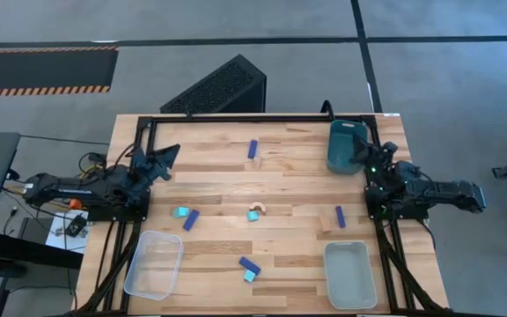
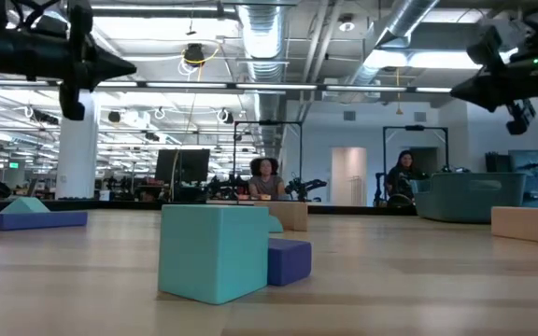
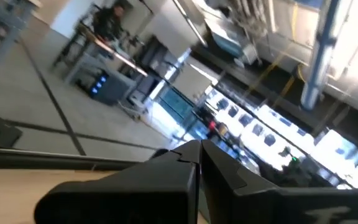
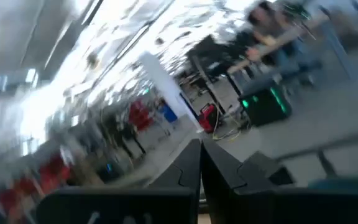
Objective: Sort & place blocks by color
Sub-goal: Put the middle right purple block into the transparent bin
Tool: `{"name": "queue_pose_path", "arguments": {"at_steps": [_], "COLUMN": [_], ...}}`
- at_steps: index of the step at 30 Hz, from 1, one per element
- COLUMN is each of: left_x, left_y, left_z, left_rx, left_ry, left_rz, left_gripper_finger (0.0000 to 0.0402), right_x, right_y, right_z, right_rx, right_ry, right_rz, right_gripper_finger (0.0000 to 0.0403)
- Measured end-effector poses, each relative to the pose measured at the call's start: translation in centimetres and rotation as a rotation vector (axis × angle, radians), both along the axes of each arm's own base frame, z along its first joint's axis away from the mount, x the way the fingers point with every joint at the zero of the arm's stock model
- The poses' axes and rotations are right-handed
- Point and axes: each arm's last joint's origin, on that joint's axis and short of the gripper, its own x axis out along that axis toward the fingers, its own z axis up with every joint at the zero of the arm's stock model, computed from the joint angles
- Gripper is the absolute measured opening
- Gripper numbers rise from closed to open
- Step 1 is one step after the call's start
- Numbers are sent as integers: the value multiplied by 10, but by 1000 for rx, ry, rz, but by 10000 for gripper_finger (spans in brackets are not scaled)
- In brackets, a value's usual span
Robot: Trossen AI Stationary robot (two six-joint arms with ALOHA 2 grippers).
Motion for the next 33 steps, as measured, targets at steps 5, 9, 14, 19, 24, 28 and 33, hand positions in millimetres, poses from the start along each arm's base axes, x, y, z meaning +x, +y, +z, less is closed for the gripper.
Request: {"name": "queue_pose_path", "arguments": {"at_steps": [5, 9, 14, 19, 24, 28, 33], "left_x": [9, 12, 15, 19, 25, 32, 44], "left_y": [0, 0, 2, 9, 21, 28, 34], "left_z": [5, 13, 13, 8, 5, 11, 29], "left_rx": [-1, 23, 95, 107, 123, 136, 145], "left_ry": [18, 10, 112, 163, 192, 183, 183], "left_rz": [-4, 11, 56, 85, 70, -15, -37], "left_gripper_finger": [3, 30, 85, 127, 145, 152, 152], "right_x": [9, 16, 29, 42, 53, 60, 75], "right_y": [-2, -5, -11, -13, -15, -18, -19], "right_z": [-2, 6, 20, 43, 62, 67, 68], "right_rx": [20, 44, 47, 37, 24, 53, 117], "right_ry": [-41, -53, -46, -124, -165, -170, -161], "right_rz": [176, 245, 228, 246, 243, 245, 356], "right_gripper_finger": [38, 38, 38, 38, 38, 38, 38]}}
